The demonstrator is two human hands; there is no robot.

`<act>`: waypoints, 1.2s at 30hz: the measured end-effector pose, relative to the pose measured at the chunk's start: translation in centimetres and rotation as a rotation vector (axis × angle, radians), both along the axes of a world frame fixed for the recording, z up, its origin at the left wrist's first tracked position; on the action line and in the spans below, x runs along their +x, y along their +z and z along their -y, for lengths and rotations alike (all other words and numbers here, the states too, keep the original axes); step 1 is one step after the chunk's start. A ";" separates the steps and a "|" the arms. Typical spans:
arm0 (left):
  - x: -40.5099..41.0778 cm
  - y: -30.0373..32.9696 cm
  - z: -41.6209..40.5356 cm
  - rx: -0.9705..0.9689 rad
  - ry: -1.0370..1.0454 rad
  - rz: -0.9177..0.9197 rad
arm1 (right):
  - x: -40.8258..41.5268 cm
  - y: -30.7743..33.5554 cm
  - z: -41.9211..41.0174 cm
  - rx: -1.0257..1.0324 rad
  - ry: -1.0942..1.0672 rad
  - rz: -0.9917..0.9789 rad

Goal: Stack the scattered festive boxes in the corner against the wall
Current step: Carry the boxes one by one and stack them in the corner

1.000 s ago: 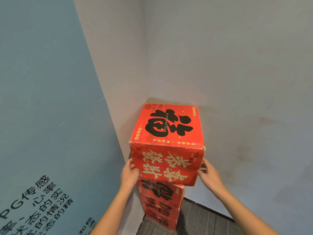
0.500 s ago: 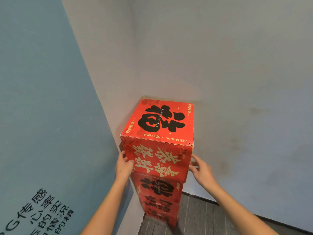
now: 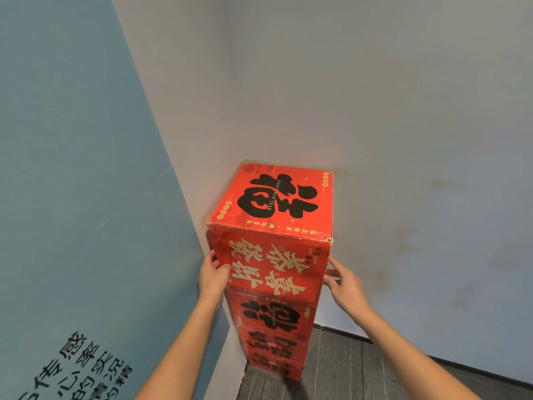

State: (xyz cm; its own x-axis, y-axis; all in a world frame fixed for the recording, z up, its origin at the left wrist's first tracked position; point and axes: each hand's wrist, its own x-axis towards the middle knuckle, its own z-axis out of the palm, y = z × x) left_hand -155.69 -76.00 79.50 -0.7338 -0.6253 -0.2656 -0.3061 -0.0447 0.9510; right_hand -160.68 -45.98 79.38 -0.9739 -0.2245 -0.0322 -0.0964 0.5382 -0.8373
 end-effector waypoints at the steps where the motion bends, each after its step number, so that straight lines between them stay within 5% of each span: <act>1: -0.1 0.0 0.1 0.000 0.000 0.000 | -0.1 0.0 0.1 0.003 0.000 0.003; 25: -0.3 -0.6 0.2 -0.136 -0.018 0.106 | 0.3 0.0 0.6 0.035 -0.030 0.032; 36: 3.8 -0.9 -3.6 -0.252 -0.061 0.187 | 3.8 0.0 -1.2 0.161 -0.049 0.227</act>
